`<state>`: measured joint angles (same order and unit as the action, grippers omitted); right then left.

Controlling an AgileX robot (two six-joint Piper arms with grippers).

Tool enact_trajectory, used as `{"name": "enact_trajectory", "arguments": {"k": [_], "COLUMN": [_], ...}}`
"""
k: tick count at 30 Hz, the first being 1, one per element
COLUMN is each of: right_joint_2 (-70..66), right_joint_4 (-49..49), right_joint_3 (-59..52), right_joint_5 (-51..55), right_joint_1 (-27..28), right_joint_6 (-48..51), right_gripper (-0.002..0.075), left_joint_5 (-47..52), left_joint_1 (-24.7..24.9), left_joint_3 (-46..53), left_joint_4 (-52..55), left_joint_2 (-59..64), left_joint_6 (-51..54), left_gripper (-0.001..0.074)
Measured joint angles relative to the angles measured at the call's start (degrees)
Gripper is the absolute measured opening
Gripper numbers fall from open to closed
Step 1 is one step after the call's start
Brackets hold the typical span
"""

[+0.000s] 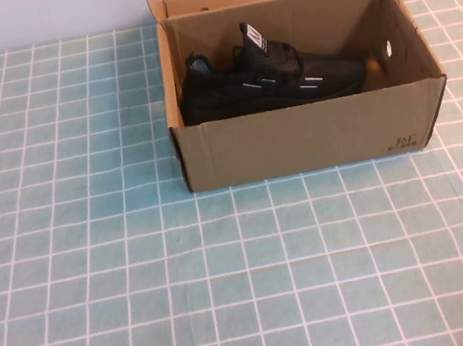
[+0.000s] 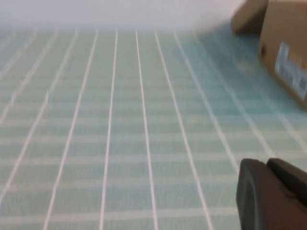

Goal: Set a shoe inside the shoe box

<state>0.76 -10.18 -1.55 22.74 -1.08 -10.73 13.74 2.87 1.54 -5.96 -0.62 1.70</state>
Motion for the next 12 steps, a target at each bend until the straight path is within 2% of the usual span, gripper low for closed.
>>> {"name": "enact_trajectory", "arguments": {"k": [4, 12], "right_joint_2": [0.00, 0.00], "right_joint_4": [0.00, 0.00], "right_joint_3": [0.00, 0.00], "right_joint_5": [0.00, 0.00], "right_joint_1": [0.00, 0.00], "right_joint_6": [0.00, 0.00], "right_gripper": [-0.0008, -0.0008], "left_joint_5": [6.39, 7.25], "left_joint_1": [0.00, 0.92], "left_joint_3": [0.00, 0.00], "left_joint_4": [1.47, 4.39], "left_joint_2": [0.00, 0.00], "left_joint_6": [0.28, 0.28], "left_gripper": [-0.0004, -0.0004]}}
